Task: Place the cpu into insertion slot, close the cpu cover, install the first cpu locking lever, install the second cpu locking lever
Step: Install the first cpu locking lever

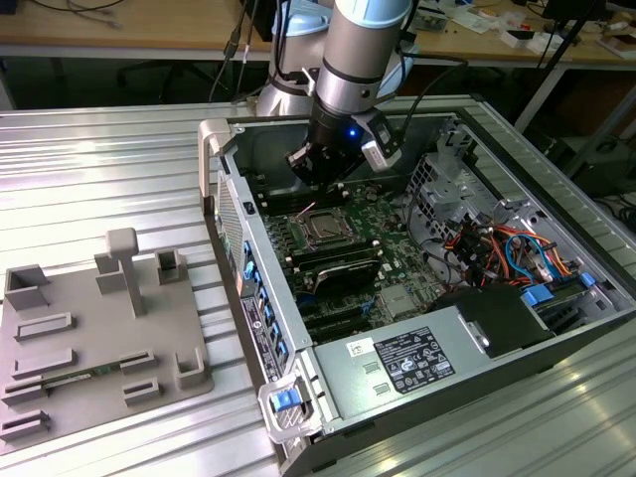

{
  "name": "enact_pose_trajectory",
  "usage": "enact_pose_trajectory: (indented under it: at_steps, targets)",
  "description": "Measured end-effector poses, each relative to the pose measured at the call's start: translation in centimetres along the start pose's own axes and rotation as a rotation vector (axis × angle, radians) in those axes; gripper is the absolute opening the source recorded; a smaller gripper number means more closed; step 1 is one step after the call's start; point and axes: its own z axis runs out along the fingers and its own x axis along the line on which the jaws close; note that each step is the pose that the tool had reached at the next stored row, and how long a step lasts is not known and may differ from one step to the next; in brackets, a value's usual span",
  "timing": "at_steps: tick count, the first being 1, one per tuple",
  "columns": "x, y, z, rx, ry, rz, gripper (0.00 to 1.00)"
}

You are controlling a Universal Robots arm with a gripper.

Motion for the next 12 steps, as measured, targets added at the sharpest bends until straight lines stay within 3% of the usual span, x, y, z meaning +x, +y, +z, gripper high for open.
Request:
enact_pose_trajectory:
  at_steps: [6, 12]
  targets:
    - [-0.14, 0.08, 0.2, -0.0002, 0.0002, -0.007, 0.11]
    - [-0.25, 0.09, 1.03, -0.0003, 0.0004, -0.013, 0.11]
